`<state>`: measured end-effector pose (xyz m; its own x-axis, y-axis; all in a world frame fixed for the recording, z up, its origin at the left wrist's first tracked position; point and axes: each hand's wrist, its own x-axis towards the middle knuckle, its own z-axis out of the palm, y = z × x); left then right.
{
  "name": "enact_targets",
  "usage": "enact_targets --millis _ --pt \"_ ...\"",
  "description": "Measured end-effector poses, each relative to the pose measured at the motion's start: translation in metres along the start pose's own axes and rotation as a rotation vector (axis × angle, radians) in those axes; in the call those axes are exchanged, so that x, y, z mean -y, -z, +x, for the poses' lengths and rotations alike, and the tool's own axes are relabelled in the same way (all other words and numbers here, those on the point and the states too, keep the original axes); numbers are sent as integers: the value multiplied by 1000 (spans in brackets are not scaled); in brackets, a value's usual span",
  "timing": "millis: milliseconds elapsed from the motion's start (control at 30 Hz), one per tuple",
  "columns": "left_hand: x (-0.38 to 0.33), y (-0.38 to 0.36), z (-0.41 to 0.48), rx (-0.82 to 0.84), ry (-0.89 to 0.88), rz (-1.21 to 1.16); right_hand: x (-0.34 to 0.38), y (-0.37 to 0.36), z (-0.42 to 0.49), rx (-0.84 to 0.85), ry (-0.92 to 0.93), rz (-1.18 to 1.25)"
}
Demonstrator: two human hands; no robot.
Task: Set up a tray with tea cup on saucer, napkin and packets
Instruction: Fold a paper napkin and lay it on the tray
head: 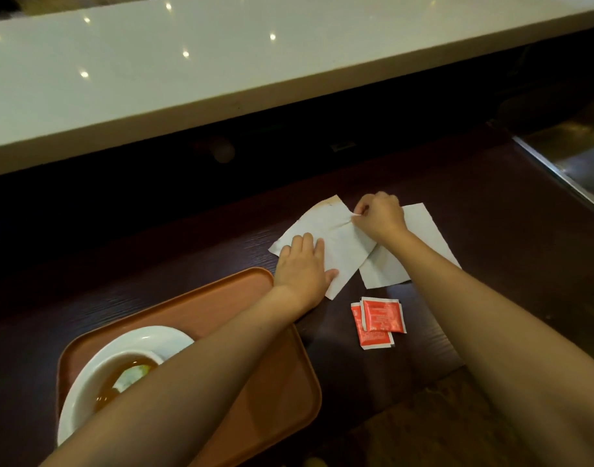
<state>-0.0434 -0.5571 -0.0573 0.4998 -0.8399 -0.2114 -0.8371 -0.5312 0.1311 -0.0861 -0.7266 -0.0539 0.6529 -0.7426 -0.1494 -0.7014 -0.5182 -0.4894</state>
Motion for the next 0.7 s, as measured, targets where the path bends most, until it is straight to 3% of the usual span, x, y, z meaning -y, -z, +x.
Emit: enact_targets --millis 100,233,367,567,633,700 --pt "5 0 3 -7 -24 7 4 5 -6 -96 113 37" --pt "9 2 6 35 -53 0 12 20 -18 -12 200 137" --pt "28 22 12 83 -30 -230 24 23 -38 12 319 152" --pt "87 56 23 -179 172 -404 34 -3 -81 153 448 -4" --pt "89 57 30 -263 153 -442 32 -13 -91 209 453 -25" --pt "83 53 38 -282 44 -455 28 -19 -94 154 384 61"
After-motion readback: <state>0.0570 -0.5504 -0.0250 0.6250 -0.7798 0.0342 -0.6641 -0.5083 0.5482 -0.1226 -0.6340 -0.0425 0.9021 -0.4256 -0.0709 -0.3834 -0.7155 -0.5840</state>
